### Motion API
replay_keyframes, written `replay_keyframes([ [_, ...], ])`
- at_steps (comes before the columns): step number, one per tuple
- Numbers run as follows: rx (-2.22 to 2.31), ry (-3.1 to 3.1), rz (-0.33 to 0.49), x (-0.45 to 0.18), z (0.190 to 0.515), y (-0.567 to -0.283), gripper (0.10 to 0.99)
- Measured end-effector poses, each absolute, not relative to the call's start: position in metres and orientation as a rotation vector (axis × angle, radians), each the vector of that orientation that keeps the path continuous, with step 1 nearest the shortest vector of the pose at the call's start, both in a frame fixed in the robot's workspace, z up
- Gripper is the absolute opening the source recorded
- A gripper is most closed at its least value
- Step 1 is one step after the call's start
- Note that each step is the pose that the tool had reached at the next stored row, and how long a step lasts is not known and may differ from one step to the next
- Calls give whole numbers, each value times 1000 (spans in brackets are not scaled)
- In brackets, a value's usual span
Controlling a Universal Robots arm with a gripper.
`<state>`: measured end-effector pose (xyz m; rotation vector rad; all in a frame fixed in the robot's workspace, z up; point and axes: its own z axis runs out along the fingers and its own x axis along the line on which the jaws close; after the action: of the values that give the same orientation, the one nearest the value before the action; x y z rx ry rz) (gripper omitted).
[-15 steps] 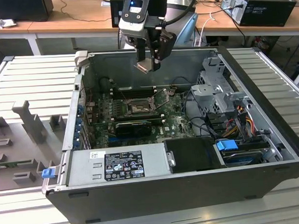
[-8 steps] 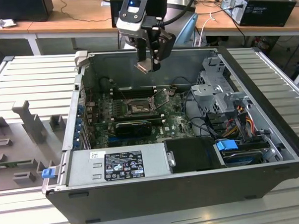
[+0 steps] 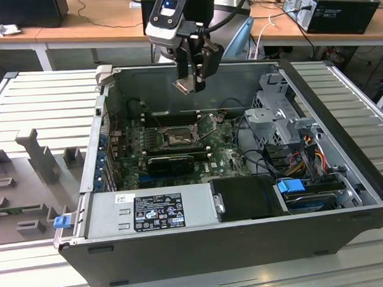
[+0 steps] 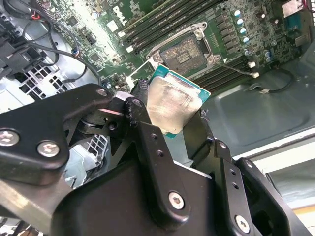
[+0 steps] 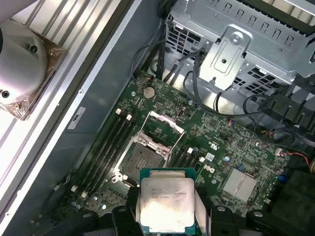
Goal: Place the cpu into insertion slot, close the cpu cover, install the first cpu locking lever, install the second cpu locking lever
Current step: 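Place the cpu into insertion slot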
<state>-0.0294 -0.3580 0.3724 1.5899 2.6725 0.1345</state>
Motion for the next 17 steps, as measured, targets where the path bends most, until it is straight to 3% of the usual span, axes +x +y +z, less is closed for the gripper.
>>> replay_keyframes([
  [17, 1779, 2543, 130, -29, 371, -358, 529],
])
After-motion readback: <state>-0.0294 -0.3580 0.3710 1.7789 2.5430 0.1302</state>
